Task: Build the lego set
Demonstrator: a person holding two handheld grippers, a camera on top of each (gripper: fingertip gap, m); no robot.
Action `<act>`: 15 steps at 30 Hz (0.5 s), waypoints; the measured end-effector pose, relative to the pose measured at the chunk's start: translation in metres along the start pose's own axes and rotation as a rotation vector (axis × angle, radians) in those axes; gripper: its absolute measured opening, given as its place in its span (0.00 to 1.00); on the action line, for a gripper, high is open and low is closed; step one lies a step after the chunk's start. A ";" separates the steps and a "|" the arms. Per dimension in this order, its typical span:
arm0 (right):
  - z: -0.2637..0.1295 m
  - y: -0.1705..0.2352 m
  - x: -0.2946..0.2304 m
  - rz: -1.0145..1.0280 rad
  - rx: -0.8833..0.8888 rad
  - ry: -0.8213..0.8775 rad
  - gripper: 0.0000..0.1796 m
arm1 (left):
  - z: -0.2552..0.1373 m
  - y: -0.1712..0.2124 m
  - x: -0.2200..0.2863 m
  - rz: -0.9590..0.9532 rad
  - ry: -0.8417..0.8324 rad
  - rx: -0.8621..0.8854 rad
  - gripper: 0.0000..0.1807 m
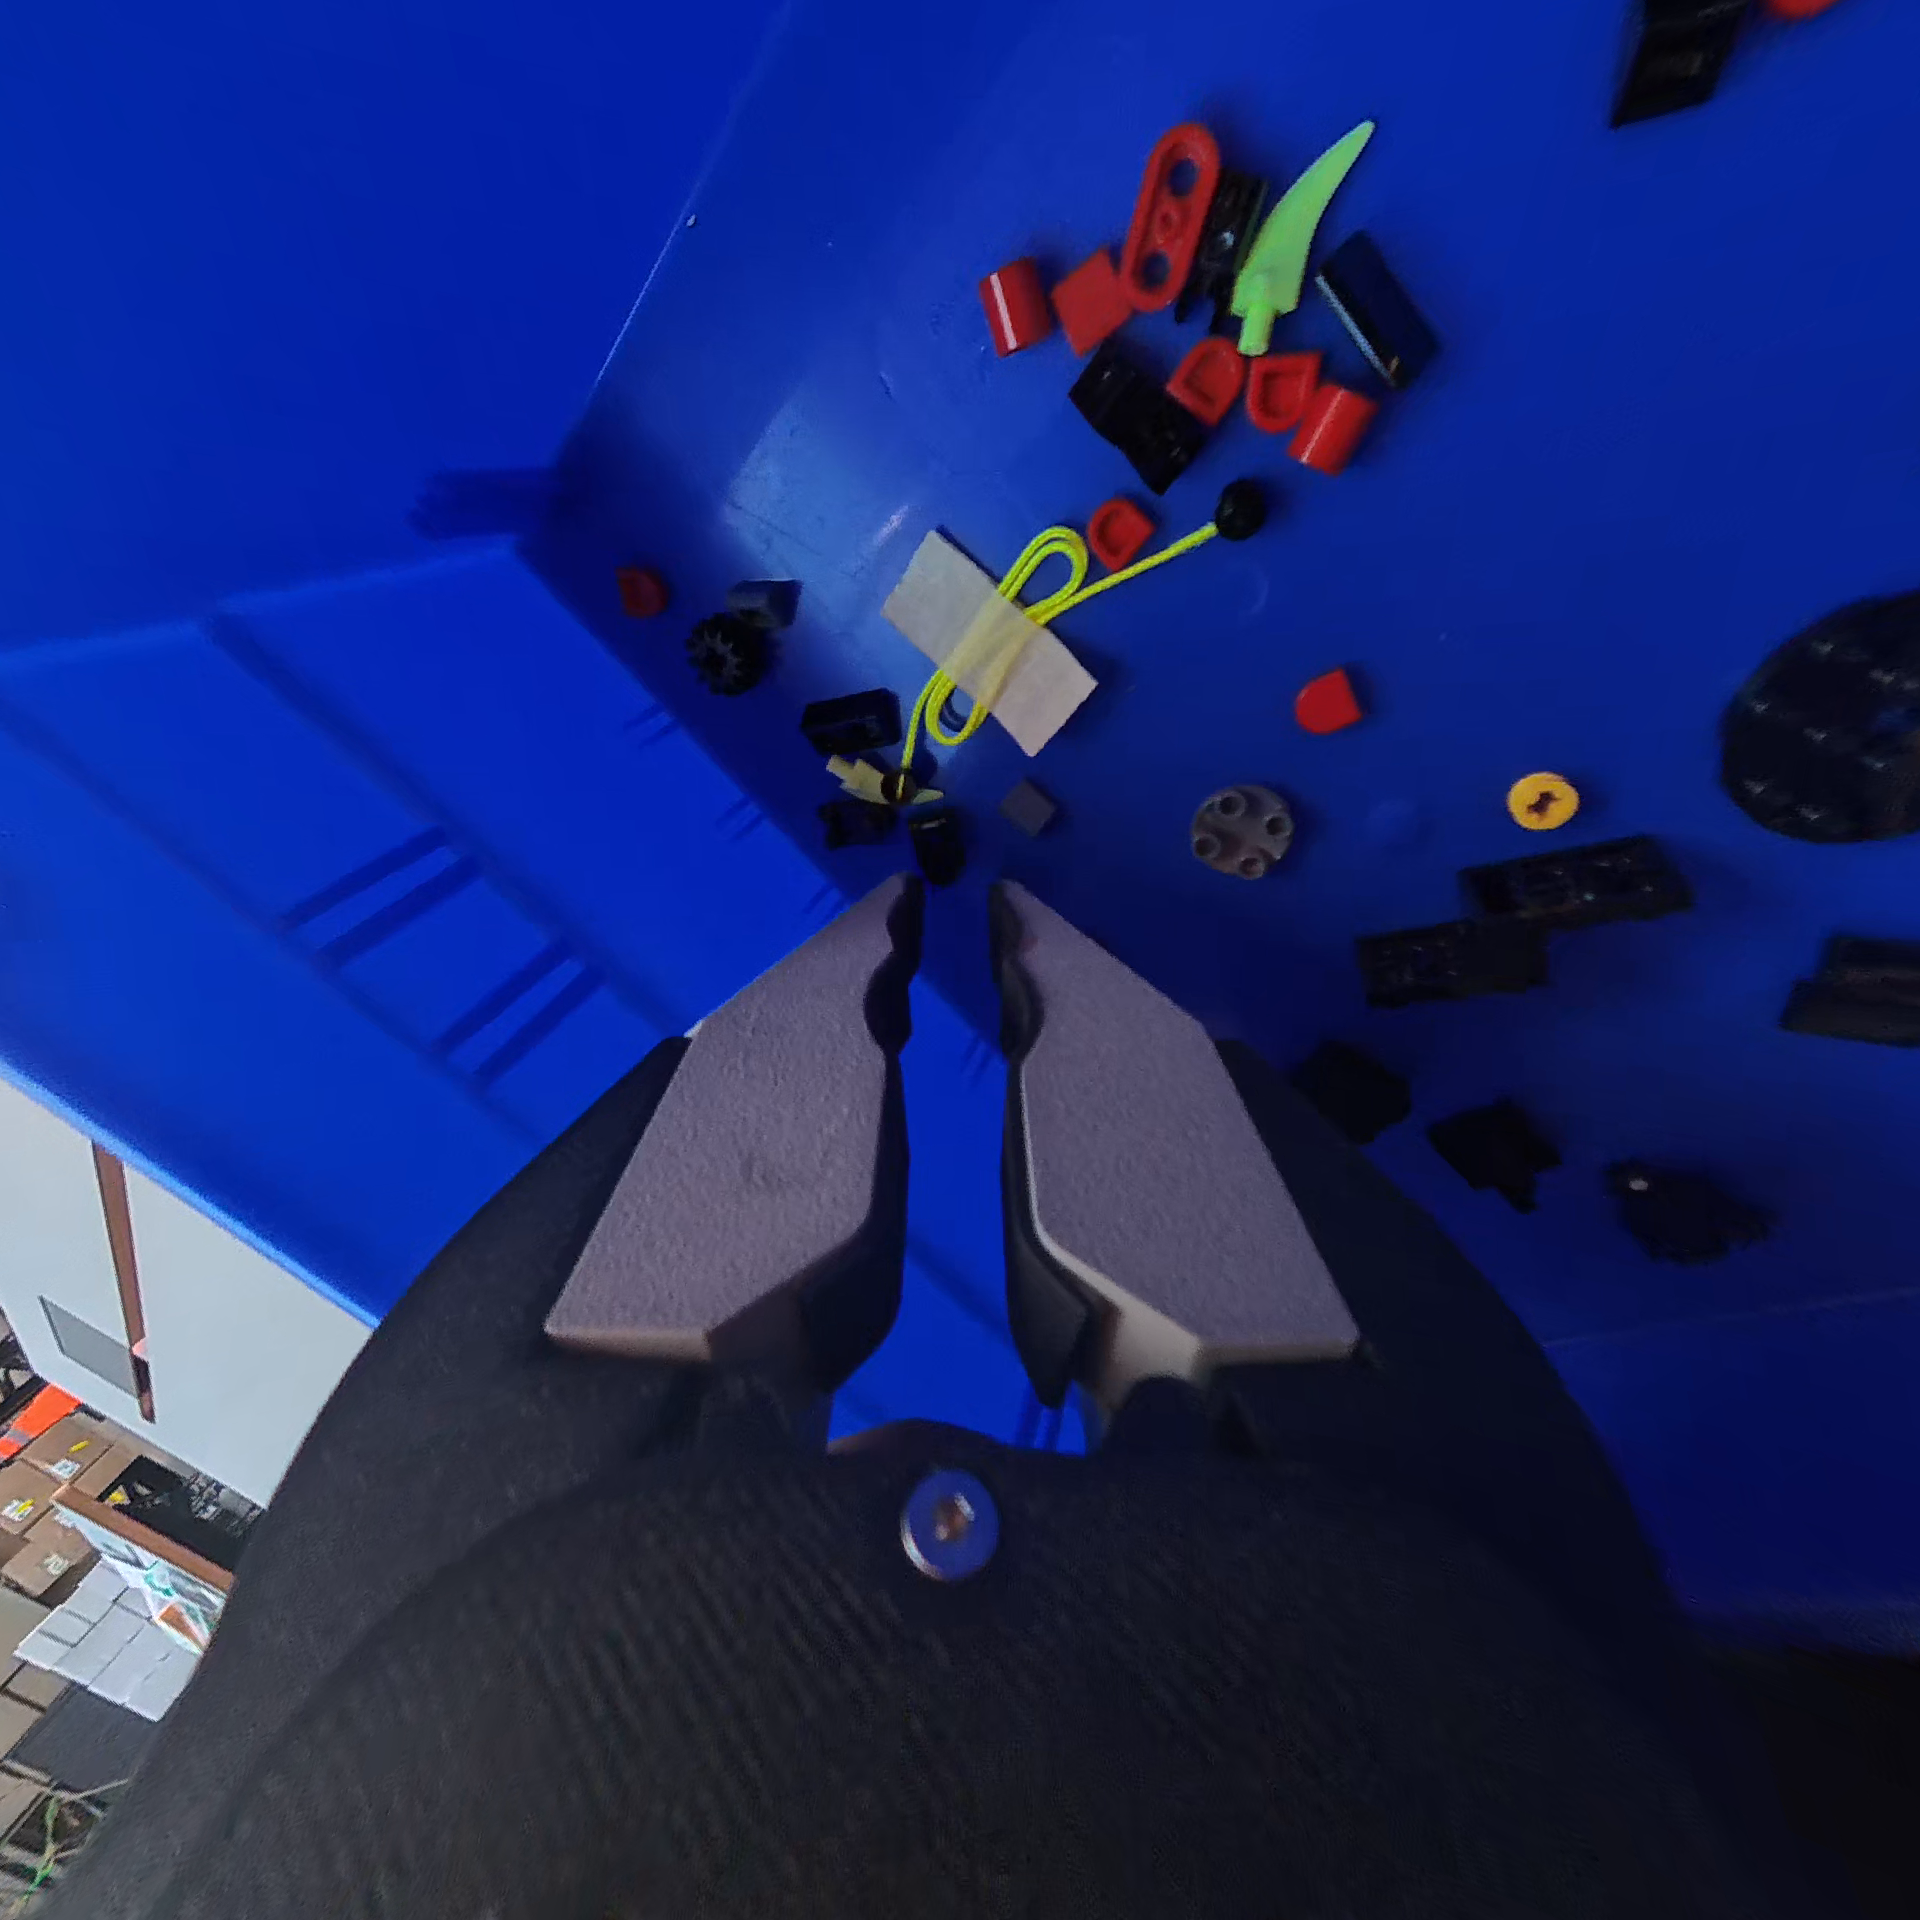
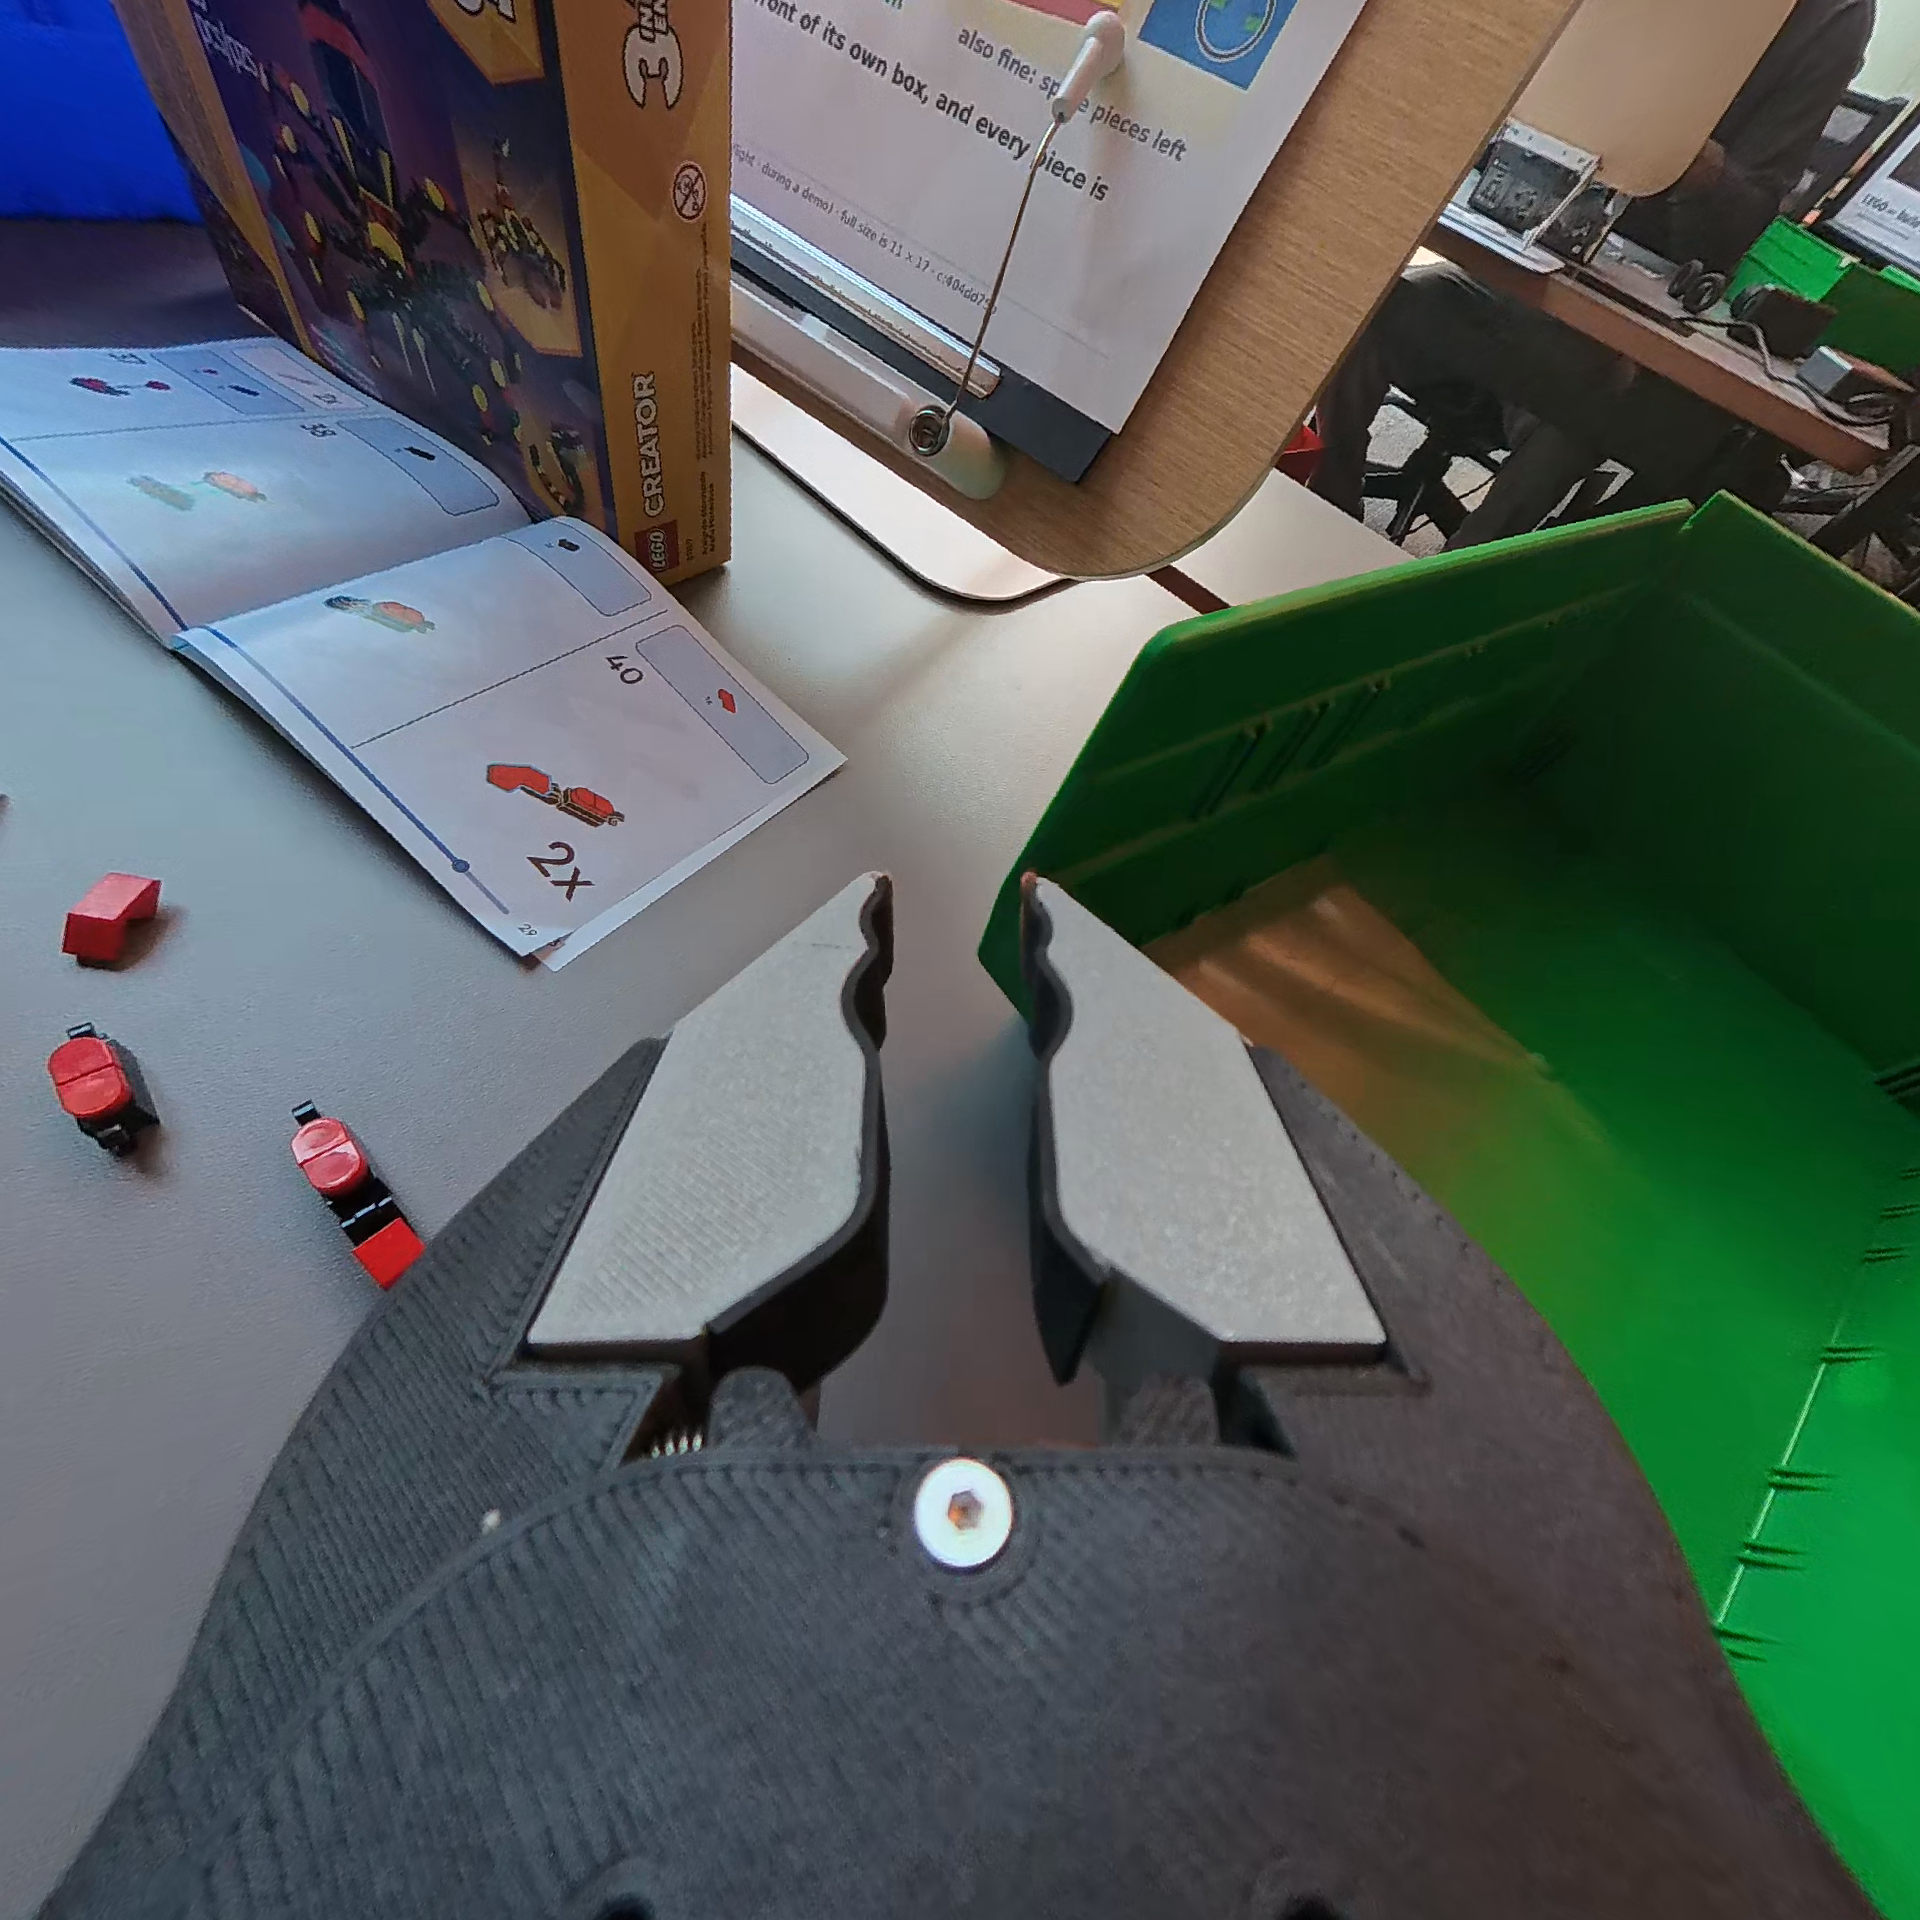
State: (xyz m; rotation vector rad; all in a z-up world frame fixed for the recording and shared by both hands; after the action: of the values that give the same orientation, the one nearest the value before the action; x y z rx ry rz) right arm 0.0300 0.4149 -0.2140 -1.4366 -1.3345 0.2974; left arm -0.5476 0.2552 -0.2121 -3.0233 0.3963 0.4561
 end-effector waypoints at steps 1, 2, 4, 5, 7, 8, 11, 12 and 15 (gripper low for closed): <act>0.000 0.000 0.000 -0.001 0.000 0.000 0.12 | 0.000 0.000 0.000 0.000 0.004 0.002 0.07; 0.000 0.000 0.000 -0.002 0.000 -0.001 0.12 | -0.001 -0.001 -0.001 -0.002 0.004 0.010 0.07; 0.000 0.000 0.000 -0.003 0.000 -0.002 0.12 | -0.004 -0.002 -0.003 -0.019 0.004 0.039 0.08; 0.000 0.000 0.000 -0.003 0.000 -0.002 0.11 | -0.005 -0.003 -0.005 -0.032 0.007 0.054 0.10; 0.000 0.000 0.000 -0.001 0.001 -0.003 0.11 | -0.007 -0.004 -0.007 -0.051 0.015 0.070 0.09; 0.000 0.000 0.000 -0.001 0.001 -0.002 0.11 | -0.006 -0.004 -0.007 -0.051 0.011 0.066 0.09; 0.000 0.000 0.000 -0.003 -0.001 -0.001 0.11 | -0.002 -0.004 -0.004 -0.017 -0.017 0.033 0.10; 0.000 0.000 0.000 -0.006 -0.002 0.000 0.11 | 0.000 -0.005 -0.003 -0.004 -0.026 0.024 0.10; 0.000 0.000 -0.001 -0.012 -0.004 0.002 0.11 | 0.000 -0.007 -0.002 -0.001 -0.022 0.034 0.09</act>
State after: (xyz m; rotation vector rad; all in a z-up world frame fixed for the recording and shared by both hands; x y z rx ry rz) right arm 0.0294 0.4141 -0.2144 -1.4318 -1.3421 0.2856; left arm -0.5475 0.2624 -0.2118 -2.9826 0.3976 0.4776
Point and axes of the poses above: each gripper's, where its closed fingertips meet, z out along the fingers, y out of its underside, x = y × z across the jaws, the point moved 8 cm from there along -z, back along the fingers, and after that the axes turned 15 degrees about -z, right-handed, at the moved point
